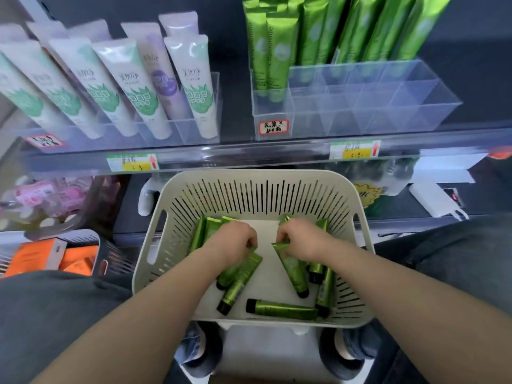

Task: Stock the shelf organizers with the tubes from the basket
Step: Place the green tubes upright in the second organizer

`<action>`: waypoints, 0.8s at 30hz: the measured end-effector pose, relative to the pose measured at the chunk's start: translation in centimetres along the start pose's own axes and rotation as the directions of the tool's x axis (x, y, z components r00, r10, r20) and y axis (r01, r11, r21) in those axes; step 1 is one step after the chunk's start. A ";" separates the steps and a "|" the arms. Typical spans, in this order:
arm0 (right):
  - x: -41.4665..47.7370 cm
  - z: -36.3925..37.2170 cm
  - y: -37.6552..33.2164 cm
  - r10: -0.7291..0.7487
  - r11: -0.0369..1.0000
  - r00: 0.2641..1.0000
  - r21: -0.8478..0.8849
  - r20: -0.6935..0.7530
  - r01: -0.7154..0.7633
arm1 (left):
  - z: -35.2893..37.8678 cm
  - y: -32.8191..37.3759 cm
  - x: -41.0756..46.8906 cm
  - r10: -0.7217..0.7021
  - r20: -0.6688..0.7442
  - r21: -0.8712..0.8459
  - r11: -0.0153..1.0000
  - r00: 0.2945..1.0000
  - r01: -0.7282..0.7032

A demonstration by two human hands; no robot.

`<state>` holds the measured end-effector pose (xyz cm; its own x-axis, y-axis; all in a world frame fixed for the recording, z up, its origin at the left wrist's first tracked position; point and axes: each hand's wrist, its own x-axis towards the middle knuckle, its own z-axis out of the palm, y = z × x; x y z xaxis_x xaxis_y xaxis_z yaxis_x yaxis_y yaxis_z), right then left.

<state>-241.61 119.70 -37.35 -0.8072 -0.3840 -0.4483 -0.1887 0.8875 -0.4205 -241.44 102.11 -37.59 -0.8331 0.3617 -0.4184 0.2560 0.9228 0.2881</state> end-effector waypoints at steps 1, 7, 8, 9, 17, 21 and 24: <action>-0.4 -0.2 -0.1 0.001 1.000 1.000 0.004 -0.021 -0.001 | -0.2 0.2 -0.3 0.004 -0.014 0.001 1.000 1.000 -0.004; -2.5 -1.6 -1.0 0.023 0.998 0.992 0.069 -0.128 -0.014 | -1.6 2.3 -2.3 0.038 -0.128 0.003 0.999 0.991 -0.038; -2.8 -1.9 -1.1 0.021 0.997 0.990 0.081 -0.141 -0.010 | -2.0 2.6 -2.5 0.050 -0.151 0.002 0.999 0.987 -0.051; -3.2 -2.2 -1.2 0.017 0.996 0.988 0.090 -0.156 -0.003 | -2.2 2.9 -2.8 0.060 -0.175 -0.003 0.998 0.983 -0.062; -5.5 -4.9 -1.9 -0.021 0.992 0.963 0.112 -0.269 0.053 | -4.8 5.0 -5.3 0.108 -0.328 -0.008 0.993 0.938 -0.117; -6.5 -6.7 -2.3 -0.011 0.988 0.946 0.142 -0.324 0.060 | -6.3 5.8 -6.0 0.143 -0.399 0.022 0.989 0.906 -0.147; -7.3 -8.2 -2.3 -0.019 0.987 0.931 0.139 -0.365 0.075 | -7.5 6.5 -6.4 0.166 -0.430 0.045 0.986 0.887 -0.163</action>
<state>-239.83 122.55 -26.63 -0.9520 -0.2814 -0.1208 -0.1691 0.8119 -0.5587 -238.16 104.82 -26.59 -0.9075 0.4174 0.0473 0.4102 0.8564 0.3134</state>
